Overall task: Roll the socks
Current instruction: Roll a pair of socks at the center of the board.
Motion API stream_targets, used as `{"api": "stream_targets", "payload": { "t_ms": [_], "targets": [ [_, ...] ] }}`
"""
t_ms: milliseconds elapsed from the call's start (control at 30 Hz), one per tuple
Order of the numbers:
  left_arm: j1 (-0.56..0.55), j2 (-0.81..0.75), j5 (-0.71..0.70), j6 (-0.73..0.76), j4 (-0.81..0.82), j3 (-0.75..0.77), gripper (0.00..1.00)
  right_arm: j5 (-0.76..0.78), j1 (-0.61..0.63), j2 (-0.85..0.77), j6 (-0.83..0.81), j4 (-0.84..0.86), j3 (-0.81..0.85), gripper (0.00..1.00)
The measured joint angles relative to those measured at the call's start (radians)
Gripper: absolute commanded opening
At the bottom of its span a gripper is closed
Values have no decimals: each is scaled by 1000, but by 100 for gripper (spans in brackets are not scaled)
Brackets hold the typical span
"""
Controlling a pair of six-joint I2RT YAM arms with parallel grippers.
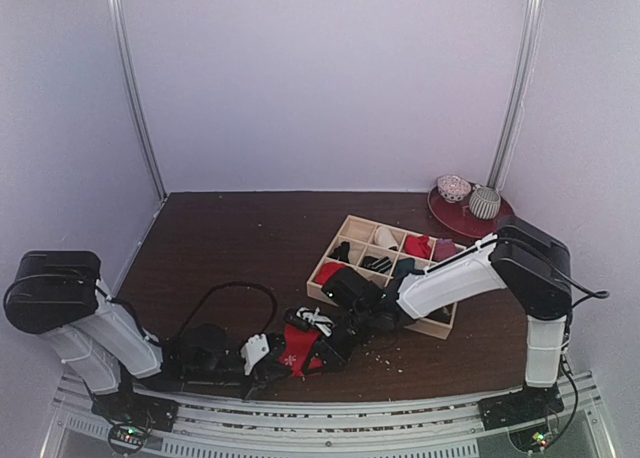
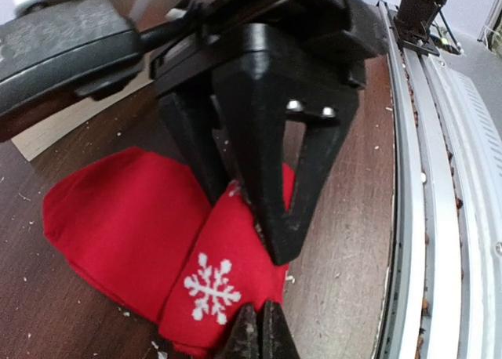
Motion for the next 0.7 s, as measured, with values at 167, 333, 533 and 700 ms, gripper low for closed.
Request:
{"api": "stream_targets", "payload": {
  "t_ms": [167,333,533,700],
  "targets": [
    [0,-35,-12,-92,-117,55,0,75,10,-148,-20,14,-124,35],
    [6,-125,-7,-201,-309,90,0,221,46,-348,-85,63,-217,38],
    [29,-163,23,-270,-444,123,0,382,132,-399,-214,179,-265,42],
    [33,-135,50,-278,-494,180,0,536,269,-350,-345,211,-270,44]
  ]
}}
